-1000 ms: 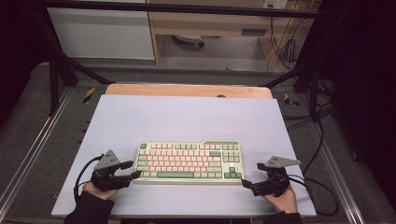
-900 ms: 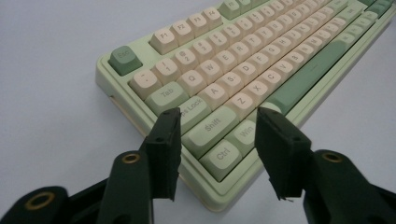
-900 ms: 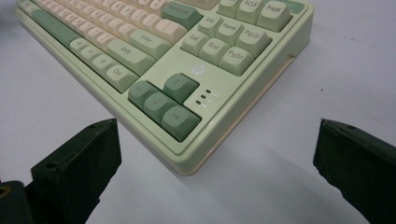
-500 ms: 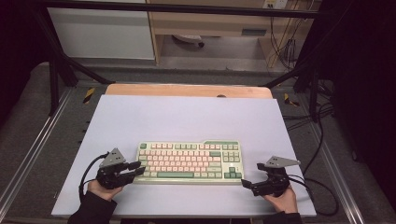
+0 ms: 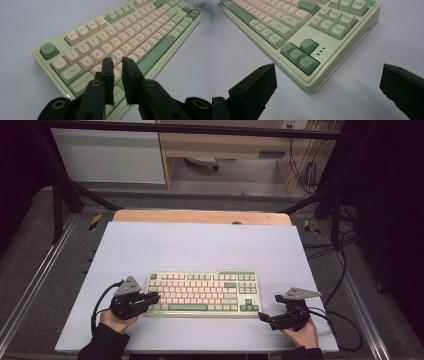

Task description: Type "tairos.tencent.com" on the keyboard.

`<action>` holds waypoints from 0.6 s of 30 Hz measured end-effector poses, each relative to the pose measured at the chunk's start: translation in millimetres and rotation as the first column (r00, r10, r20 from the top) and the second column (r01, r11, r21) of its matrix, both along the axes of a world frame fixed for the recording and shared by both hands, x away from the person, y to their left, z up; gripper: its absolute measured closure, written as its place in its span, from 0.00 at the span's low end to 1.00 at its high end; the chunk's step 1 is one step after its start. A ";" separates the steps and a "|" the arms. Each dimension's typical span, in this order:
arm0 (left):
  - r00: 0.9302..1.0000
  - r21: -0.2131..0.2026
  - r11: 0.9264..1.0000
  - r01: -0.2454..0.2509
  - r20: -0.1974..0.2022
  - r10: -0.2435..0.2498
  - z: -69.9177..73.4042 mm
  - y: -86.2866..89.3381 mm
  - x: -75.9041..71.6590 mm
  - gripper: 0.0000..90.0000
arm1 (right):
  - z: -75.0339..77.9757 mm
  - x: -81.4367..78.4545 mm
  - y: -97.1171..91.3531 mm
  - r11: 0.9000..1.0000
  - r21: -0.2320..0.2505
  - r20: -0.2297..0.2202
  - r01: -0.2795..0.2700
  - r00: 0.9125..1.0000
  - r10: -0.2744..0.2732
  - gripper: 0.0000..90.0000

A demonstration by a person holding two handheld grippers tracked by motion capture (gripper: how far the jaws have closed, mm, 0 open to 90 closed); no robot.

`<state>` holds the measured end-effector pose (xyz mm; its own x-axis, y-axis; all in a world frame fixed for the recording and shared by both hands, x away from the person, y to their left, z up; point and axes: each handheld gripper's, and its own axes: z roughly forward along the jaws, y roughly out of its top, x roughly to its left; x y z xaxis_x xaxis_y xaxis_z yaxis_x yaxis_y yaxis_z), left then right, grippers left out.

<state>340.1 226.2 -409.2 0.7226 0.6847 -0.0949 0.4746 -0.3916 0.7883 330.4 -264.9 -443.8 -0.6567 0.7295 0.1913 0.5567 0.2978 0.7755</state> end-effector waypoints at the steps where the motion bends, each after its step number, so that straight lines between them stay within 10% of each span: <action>1: 1.000 0.002 1.000 0.002 -0.001 -0.002 0.1 -1.5 0.9 0.90 | 0.0 0.0 0.0 1.000 0.000 0.000 -0.001 1.000 0.001 0.02; 18: 1.000 -0.001 1.000 0.031 -0.004 -0.031 4.9 -31.5 15.6 0.99 | -0.1 -0.4 0.4 1.000 -0.002 -0.004 -0.002 1.000 0.002 0.02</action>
